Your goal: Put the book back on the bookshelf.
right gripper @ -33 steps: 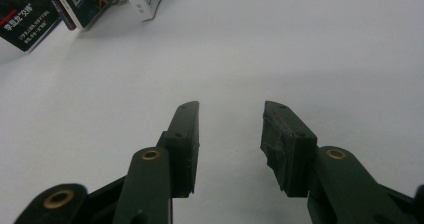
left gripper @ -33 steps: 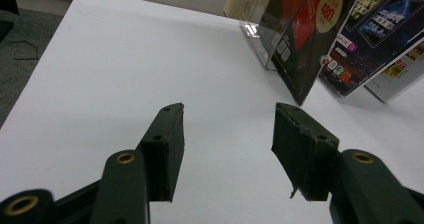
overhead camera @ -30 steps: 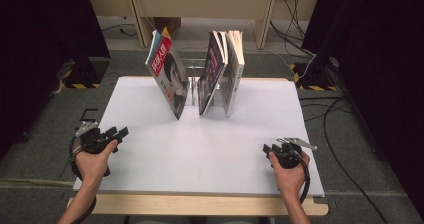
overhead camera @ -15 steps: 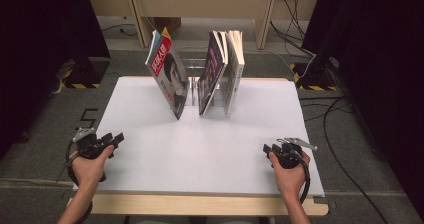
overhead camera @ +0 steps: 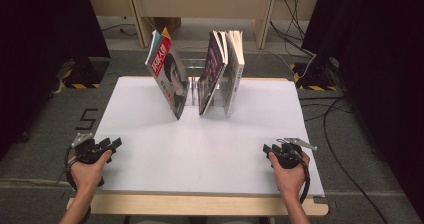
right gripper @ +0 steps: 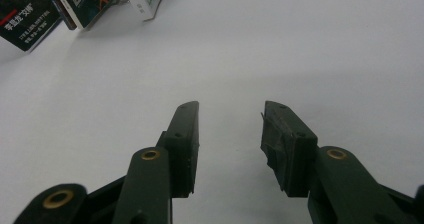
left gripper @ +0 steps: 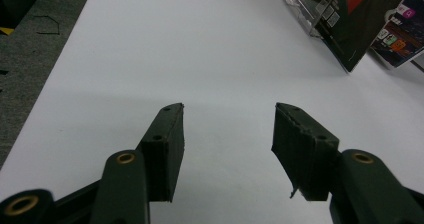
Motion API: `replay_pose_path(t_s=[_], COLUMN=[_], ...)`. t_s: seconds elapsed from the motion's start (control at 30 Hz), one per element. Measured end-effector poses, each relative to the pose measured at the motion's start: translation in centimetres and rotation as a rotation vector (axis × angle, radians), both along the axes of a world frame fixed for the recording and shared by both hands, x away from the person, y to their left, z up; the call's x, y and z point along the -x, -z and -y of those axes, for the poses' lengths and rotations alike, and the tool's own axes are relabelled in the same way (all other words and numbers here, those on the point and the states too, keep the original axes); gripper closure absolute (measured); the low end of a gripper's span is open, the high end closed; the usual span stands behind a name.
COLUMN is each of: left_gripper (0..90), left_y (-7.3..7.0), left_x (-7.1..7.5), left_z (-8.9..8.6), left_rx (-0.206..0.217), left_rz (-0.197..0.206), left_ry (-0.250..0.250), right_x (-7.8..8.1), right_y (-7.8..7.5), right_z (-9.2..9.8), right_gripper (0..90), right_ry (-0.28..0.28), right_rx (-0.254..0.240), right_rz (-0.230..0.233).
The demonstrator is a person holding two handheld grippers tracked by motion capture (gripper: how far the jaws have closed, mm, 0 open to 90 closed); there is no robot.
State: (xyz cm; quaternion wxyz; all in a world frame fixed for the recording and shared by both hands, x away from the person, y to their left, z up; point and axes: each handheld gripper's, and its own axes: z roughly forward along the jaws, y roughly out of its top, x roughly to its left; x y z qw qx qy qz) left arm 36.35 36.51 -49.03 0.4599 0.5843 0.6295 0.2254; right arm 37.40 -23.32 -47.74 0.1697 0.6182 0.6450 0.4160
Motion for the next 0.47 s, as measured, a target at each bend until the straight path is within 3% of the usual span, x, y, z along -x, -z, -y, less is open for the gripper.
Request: replay_pose_path(t_s=[0.47], left_gripper=[44.1], left_y=[0.3], left_x=[1.2], left_z=[-0.2], left_rx=[0.012], left_rz=[0.006], left_ry=[0.002], right_x=[-0.1], right_y=[0.0], right_z=[0.0], right_gripper=[56.1], right_ry=[-0.008], right_rx=[0.005], right_rz=[0.015])
